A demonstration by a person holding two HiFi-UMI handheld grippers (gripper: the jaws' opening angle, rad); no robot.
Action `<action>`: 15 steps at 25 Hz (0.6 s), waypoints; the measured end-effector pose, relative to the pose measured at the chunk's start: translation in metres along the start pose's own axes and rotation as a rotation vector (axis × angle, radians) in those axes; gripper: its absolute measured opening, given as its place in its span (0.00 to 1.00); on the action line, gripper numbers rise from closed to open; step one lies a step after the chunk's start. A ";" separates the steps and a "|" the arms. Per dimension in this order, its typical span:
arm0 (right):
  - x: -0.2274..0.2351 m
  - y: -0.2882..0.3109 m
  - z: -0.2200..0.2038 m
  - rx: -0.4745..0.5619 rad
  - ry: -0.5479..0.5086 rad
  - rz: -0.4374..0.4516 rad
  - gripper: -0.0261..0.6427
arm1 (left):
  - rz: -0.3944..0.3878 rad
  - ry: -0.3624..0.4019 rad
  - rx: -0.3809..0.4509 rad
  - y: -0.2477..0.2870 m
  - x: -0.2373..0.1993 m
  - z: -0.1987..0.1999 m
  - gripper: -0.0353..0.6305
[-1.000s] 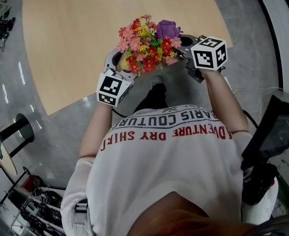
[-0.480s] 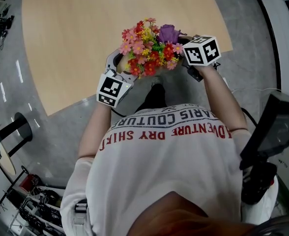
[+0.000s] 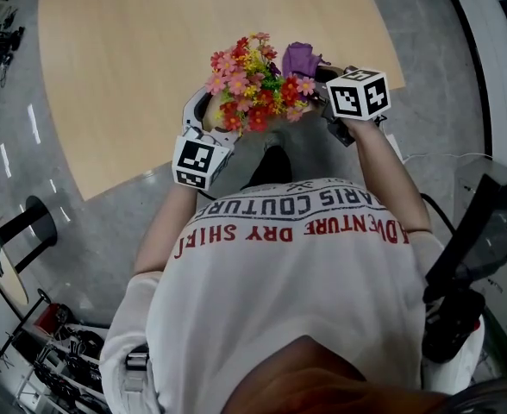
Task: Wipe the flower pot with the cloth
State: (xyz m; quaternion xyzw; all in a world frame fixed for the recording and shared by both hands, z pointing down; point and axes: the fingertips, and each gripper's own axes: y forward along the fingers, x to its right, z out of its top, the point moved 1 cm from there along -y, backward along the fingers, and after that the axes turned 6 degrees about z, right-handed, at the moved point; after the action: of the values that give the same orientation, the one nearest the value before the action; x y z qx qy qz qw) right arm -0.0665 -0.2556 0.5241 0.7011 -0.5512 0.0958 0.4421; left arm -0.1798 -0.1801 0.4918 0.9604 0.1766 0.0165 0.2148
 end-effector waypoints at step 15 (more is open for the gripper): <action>-0.027 -0.072 -0.048 0.108 -0.003 -0.033 0.11 | 0.441 -0.219 -0.020 0.006 0.032 -0.008 0.81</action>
State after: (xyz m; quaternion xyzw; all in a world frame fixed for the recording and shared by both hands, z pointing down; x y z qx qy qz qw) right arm 0.0025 -0.2019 0.4988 0.7330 -0.5345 0.1169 0.4043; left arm -0.1488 -0.1709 0.5002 0.9696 -0.0618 -0.0395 0.2334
